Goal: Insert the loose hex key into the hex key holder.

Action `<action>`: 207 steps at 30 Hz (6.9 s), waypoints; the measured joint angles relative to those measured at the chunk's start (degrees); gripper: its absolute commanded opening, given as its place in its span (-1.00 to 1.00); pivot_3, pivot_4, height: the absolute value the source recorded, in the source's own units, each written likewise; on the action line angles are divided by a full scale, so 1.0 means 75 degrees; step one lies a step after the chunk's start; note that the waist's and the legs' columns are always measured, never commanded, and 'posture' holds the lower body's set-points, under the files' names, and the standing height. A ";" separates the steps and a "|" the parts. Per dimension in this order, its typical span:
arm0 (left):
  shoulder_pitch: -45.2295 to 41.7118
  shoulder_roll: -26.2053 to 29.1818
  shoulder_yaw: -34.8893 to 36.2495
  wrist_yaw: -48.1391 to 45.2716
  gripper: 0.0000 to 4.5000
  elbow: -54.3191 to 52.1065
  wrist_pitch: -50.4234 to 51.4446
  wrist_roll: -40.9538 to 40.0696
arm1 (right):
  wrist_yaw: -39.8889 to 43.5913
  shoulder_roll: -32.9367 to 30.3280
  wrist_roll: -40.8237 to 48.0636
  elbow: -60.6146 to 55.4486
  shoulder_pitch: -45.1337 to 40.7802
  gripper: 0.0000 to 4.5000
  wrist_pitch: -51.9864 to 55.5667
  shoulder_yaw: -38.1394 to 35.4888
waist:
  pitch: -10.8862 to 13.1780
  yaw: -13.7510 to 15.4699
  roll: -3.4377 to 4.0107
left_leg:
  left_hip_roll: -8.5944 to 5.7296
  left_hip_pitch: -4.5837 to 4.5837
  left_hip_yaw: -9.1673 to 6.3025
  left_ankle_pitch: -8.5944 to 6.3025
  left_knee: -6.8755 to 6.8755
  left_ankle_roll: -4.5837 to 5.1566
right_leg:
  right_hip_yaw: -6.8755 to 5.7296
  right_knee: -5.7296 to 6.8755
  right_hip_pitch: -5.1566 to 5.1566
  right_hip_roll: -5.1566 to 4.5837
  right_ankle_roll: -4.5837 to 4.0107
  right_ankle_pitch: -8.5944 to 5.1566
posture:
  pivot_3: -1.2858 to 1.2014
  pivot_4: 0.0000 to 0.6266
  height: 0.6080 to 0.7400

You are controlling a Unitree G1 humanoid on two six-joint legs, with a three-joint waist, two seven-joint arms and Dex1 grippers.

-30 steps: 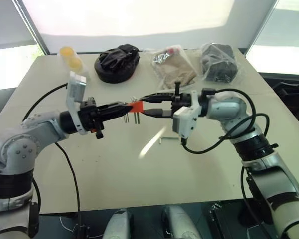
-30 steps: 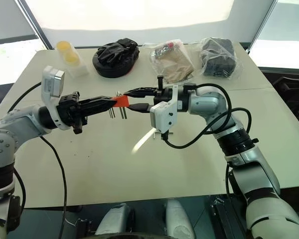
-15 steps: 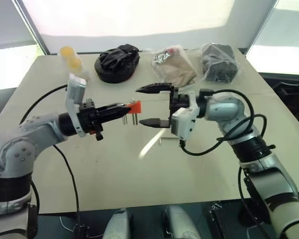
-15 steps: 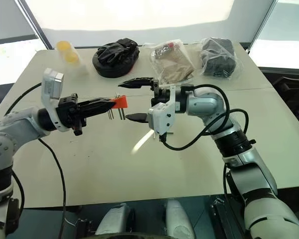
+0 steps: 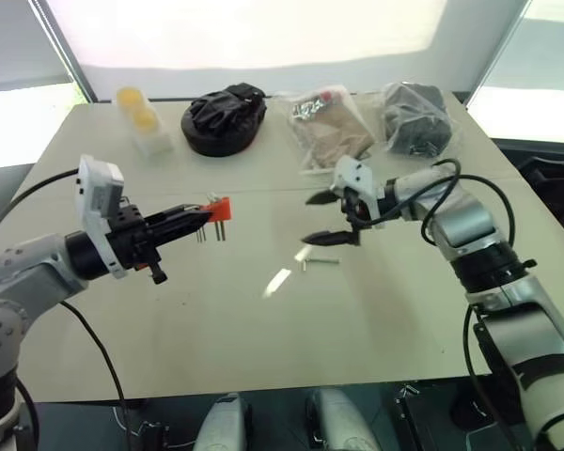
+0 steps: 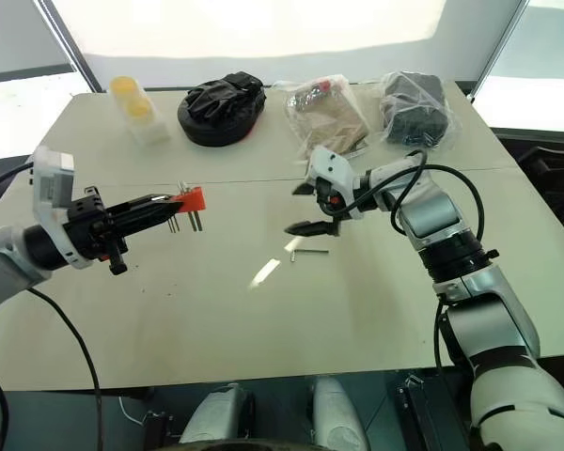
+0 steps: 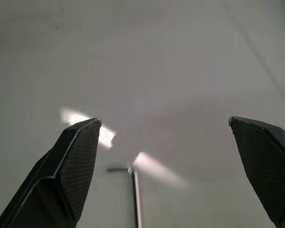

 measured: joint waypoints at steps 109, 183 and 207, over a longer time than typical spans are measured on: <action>-0.2178 -0.1197 -0.2067 -0.0335 -1.00 0.1349 -0.0435 0.1195 | -0.4812 0.3341 0.4365 -0.3499 0.1086 -0.97 0.1154 -0.3600 | 0.0001 -0.0041 0.0002 | -0.0006 -0.0107 -0.0007 0.0005 0.0027 -0.0007 | -0.0003 0.0031 -0.0107 0.0003 0.0017 0.0010 | 0.03 -0.52 1.00; -0.2418 -0.1447 -0.1905 -0.0111 -1.00 0.1056 -0.0089 0.0845 | -0.4850 0.3356 0.4343 -0.3620 0.1008 -0.97 0.1151 -0.3244 | 0.0001 -0.0045 0.0002 | -0.0005 -0.0107 -0.0008 0.0005 0.0028 -0.0007 | -0.0004 0.0033 -0.0107 0.0005 0.0017 0.0010 | 0.03 -0.52 1.00; -0.2422 -0.1457 -0.1830 -0.0037 -1.00 0.1118 -0.0117 0.0845 | -0.4988 0.3365 0.4348 -0.3625 0.1024 -0.97 0.1152 -0.3249 | 0.0001 -0.0042 0.0002 | -0.0005 -0.0107 -0.0008 0.0005 0.0029 -0.0008 | -0.0003 0.0033 -0.0106 0.0004 0.0017 0.0010 | 0.03 -0.52 1.00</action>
